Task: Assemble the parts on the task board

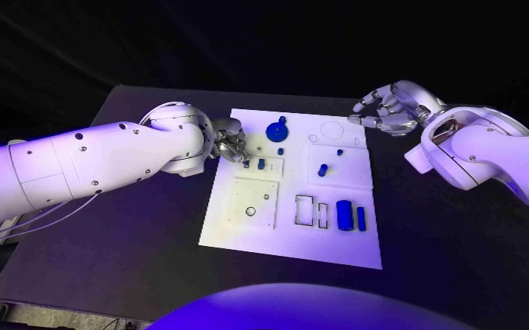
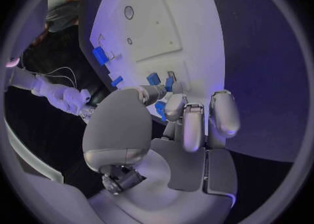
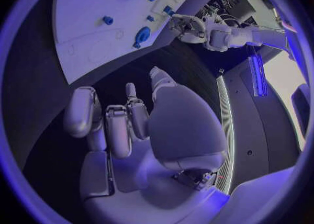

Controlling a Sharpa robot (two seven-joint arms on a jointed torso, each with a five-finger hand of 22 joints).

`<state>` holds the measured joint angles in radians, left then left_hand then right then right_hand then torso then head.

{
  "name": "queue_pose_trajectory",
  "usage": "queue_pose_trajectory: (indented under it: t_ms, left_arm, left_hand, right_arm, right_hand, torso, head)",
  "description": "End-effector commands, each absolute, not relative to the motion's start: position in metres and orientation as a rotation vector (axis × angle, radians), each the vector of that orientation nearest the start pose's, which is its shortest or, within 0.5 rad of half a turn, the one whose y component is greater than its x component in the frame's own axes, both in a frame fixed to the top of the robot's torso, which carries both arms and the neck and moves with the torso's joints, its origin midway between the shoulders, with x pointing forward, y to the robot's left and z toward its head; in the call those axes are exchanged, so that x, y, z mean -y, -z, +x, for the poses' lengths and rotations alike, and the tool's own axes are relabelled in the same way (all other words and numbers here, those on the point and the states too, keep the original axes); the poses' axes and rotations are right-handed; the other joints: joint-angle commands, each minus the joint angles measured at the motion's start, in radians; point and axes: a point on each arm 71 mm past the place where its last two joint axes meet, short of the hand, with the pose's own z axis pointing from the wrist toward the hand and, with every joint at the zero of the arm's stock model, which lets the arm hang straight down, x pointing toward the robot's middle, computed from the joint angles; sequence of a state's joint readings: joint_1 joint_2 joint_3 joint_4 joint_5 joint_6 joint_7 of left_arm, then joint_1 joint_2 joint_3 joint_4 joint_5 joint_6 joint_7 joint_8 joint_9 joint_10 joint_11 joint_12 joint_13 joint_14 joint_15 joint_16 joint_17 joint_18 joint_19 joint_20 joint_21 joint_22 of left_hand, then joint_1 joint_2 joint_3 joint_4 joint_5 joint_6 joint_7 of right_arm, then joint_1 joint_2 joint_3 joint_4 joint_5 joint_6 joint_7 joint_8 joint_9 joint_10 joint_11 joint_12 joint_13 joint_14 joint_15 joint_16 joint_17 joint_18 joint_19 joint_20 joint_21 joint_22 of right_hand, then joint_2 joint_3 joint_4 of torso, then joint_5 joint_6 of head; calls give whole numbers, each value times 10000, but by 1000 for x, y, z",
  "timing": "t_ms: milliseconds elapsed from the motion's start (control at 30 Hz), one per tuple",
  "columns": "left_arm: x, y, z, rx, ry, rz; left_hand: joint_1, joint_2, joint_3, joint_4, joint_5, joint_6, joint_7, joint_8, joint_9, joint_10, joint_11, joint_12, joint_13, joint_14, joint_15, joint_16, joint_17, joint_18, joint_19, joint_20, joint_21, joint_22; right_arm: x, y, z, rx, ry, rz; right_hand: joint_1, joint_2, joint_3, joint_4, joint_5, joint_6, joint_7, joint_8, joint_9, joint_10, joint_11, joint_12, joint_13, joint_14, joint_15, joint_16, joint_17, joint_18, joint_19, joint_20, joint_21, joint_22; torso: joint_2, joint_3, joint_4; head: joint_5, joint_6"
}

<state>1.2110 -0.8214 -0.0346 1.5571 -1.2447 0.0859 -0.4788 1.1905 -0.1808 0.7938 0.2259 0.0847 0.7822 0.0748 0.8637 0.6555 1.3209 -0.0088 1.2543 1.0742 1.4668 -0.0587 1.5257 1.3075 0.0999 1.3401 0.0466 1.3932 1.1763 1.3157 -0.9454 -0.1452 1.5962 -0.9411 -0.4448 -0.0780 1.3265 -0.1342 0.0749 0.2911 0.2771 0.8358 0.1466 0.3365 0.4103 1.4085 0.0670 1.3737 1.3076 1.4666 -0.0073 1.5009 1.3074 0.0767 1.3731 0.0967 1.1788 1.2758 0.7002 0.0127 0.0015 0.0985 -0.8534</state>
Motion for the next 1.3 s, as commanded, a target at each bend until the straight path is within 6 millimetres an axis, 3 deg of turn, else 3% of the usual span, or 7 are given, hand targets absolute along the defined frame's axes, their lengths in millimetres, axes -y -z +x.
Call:
queue_pose_trajectory:
  t_ms: [33,1300]
  left_arm:
    - [-195,212,475,-22155,3901,99]
    - [-193,216,472,-22500,4044,144]
  left_hand:
    - [105,0,1644,-1573,18,54,-66,32,9,37,4,59,4,830,-73,34,1913,-161,70,1,35,16]
    - [66,-62,1720,-1615,36,85,-77,47,4,67,-6,64,17,830,-80,34,1913,-166,80,-7,48,37]
  right_arm:
    - [240,163,481,-16728,-7997,3400]
    - [240,163,481,-16728,-7990,3396]
  right_hand:
    - [-24,39,-32,-1,36,-57,11,62,10,-63,-23,-56,514,664,-9,-31,1034,158,-45,6,-48,-12]
    - [-38,45,-33,-3,51,-58,9,76,9,-56,-24,-47,522,666,-10,-29,1043,157,-39,5,-45,-5]
  torso:
    - [-1,-1,0]
    - [6,3,-7]
  head:
    - [4,-12]
    - [11,-78]
